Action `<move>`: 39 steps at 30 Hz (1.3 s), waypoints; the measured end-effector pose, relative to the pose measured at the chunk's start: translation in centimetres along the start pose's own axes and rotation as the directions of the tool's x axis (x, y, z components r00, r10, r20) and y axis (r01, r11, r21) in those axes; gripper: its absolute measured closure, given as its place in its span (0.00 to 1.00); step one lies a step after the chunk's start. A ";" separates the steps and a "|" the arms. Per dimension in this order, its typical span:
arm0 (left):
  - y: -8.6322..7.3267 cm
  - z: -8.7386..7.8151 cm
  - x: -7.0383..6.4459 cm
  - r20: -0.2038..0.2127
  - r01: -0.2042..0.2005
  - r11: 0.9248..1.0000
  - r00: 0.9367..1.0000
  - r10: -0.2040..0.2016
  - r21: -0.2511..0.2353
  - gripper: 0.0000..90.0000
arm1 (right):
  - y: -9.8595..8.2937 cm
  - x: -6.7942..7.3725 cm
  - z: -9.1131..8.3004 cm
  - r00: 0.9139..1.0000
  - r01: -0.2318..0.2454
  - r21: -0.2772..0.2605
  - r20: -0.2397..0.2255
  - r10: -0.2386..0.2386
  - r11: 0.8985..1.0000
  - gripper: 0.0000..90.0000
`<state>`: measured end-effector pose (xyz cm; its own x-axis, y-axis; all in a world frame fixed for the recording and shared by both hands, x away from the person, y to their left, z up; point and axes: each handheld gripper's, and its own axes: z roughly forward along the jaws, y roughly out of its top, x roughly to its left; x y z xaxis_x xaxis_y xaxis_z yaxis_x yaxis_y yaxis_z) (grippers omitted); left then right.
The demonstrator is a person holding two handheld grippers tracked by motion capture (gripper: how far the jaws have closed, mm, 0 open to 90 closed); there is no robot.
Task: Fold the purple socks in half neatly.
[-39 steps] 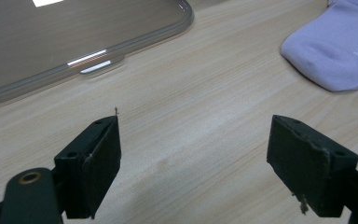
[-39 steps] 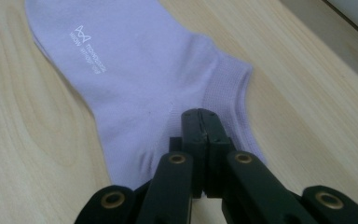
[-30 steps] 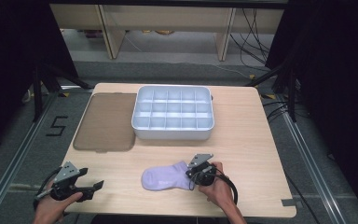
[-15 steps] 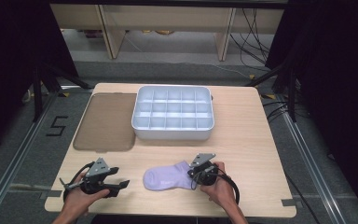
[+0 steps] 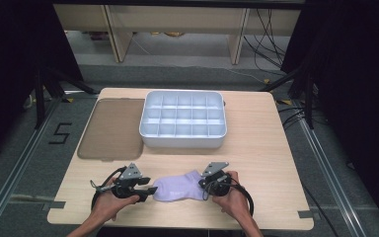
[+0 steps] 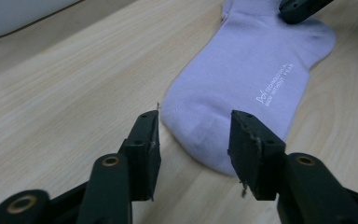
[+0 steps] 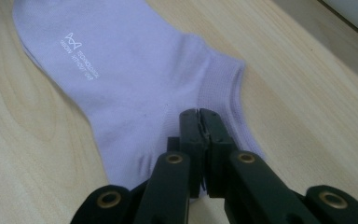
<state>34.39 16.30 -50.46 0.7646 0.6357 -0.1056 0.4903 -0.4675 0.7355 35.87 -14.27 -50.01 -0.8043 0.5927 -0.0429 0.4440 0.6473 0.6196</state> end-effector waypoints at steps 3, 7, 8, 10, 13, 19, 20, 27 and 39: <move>0.3 0.7 0.0 -0.018 -0.014 1.000 1.000 0.014 0.017 0.60 | 0.0 0.0 0.0 1.000 0.006 -0.004 0.001 -0.006 1.000 0.98; 0.4 1.2 -0.1 -0.011 -0.009 1.000 1.000 0.010 0.026 0.65 | 0.0 0.0 0.0 1.000 0.004 -0.005 0.001 -0.004 1.000 0.98; 0.4 1.2 -0.1 -0.011 -0.009 1.000 1.000 0.010 0.026 0.67 | 0.0 0.0 0.0 1.000 0.004 -0.005 0.001 -0.004 1.000 0.98; 0.4 1.5 -0.2 -0.002 -0.009 0.999 1.000 0.009 0.043 0.70 | 0.0 0.0 0.0 1.000 0.005 -0.004 0.001 -0.005 1.000 0.97; 0.5 1.6 0.1 0.023 -0.011 0.999 1.000 0.010 0.049 0.73 | 0.0 0.0 0.0 1.000 0.007 -0.007 0.005 -0.007 1.000 0.97; 0.1 1.8 0.6 0.104 0.061 0.998 0.993 -0.062 0.013 0.91 | 0.0 0.1 -0.1 1.000 0.005 0.011 0.008 -0.005 1.000 0.97; 0.1 1.9 0.6 0.110 0.067 0.998 0.992 -0.067 0.010 0.91 | 0.0 0.1 -0.1 1.000 0.005 0.011 0.008 -0.005 1.000 0.97; 0.3 1.5 0.5 0.115 0.038 0.999 0.993 -0.039 0.013 0.94 | 0.3 0.5 -0.3 1.000 0.007 -0.039 -0.005 -0.008 0.999 0.96; 1.2 -0.7 0.5 0.139 -0.016 1.000 0.990 0.019 -0.022 0.94 | 3.0 4.5 1.8 0.989 0.084 -0.036 -0.121 -0.088 0.996 0.99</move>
<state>35.10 16.50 -49.14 0.8244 0.5354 -0.1836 0.4687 -0.4638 0.7518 34.29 -8.86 -49.76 -0.8820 0.4713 -0.0016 0.3607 0.6772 0.6414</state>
